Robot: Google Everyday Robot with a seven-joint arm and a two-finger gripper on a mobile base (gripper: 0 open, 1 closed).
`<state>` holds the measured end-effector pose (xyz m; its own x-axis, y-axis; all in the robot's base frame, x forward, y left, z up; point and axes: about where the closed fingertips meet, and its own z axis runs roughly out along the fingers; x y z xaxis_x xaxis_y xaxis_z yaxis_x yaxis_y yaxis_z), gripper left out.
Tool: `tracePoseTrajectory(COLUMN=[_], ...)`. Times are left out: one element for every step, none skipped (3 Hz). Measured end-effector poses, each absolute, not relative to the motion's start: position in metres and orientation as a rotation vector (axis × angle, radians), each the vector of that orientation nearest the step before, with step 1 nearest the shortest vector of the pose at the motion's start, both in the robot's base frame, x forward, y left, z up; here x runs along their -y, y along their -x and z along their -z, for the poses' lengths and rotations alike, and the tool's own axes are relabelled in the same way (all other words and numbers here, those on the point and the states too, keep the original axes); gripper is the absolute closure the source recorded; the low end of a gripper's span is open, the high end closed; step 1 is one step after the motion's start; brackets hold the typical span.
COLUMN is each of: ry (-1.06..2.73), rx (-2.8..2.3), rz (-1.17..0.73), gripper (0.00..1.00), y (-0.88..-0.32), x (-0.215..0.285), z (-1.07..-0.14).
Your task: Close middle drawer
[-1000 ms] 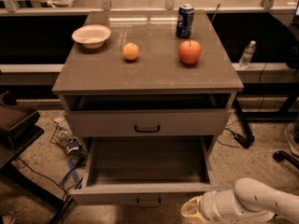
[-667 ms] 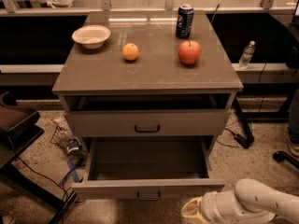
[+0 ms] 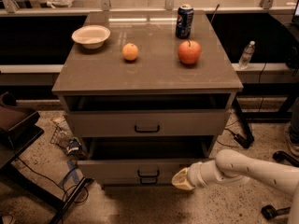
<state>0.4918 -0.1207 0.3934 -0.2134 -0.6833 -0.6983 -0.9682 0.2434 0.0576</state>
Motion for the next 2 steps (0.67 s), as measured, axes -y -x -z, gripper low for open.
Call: tracePoseTrajectory(ry=[1.502, 1.483], rx=[-1.976, -1.958], rz=[-0.684, -0.661], gripper=[1.0, 1.0], y=[-0.488, -0.499], x=[0.121, 0.125], z=[-0.392, -0.395])
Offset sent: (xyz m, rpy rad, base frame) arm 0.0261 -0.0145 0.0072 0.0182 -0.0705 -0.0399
